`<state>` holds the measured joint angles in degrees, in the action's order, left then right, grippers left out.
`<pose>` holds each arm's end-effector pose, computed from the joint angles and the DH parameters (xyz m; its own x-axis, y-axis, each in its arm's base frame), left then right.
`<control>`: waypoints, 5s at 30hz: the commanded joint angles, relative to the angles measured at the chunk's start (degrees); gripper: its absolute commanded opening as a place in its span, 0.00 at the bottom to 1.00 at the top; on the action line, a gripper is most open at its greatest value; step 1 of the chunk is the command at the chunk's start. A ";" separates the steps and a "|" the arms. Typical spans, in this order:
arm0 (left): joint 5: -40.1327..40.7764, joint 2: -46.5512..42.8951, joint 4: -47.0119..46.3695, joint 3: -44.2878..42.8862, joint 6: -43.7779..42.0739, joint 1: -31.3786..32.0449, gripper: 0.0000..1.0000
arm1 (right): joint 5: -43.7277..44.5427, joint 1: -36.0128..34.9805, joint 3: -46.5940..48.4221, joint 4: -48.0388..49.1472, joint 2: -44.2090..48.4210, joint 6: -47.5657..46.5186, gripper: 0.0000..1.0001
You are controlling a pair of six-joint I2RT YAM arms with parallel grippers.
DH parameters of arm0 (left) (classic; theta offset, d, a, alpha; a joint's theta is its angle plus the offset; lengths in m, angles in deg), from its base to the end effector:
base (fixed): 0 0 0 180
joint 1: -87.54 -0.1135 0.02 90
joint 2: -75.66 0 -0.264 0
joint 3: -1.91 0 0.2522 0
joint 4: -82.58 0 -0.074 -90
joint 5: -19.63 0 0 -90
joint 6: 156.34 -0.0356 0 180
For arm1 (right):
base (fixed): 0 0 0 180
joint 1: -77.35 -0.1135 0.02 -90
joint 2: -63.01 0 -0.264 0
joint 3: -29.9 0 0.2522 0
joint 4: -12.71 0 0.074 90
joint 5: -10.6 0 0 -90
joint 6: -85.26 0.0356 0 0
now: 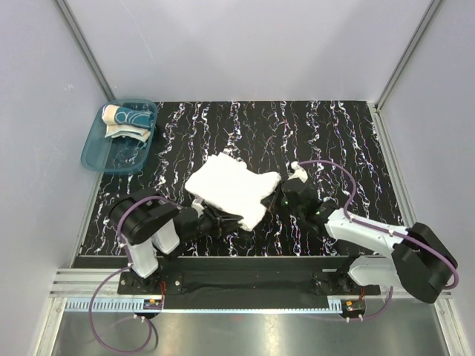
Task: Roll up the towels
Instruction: Roll the towel
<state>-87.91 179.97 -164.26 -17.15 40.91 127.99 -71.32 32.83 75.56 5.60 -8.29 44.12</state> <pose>0.1517 -0.1435 0.0839 -0.7273 -0.5765 0.3723 -0.4775 0.0355 -0.8779 0.1850 0.1750 0.1953 -0.7131 0.3445 -0.6106 -0.1108 0.8046 0.5834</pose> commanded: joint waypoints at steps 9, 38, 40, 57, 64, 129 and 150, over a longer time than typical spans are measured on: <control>13.96 -30.21 87.06 -28.60 -41.91 2.97 0.61 | 2.82 1.62 11.51 -30.55 1.35 -6.14 0.00; 58.16 -16.78 90.19 -47.62 -80.70 38.83 0.90 | -5.70 1.80 28.39 -46.12 -9.99 -11.33 0.00; 55.17 -15.99 88.87 -46.21 -79.91 38.83 0.89 | -5.88 2.23 28.66 -46.47 -9.99 -11.24 0.00; 52.08 -16.77 81.91 -37.59 -74.37 38.92 0.65 | -10.36 5.05 29.80 -47.09 -10.08 -10.81 0.00; 59.01 -17.04 94.63 -43.91 -75.16 39.97 0.99 | -10.28 5.14 29.01 -46.82 -11.31 -10.54 0.00; -16.03 -15.46 47.04 -24.76 -41.77 1.04 0.00 | -34.27 18.15 -1.05 -1.66 4.43 -1.40 1.00; -24.04 -10.78 37.77 -22.91 -37.34 -2.74 0.10 | -27.42 13.31 -0.53 10.41 -15.27 -0.87 0.37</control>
<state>-108.30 171.42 -123.17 -39.40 5.17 125.25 -101.96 47.48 72.55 18.10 -23.29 43.97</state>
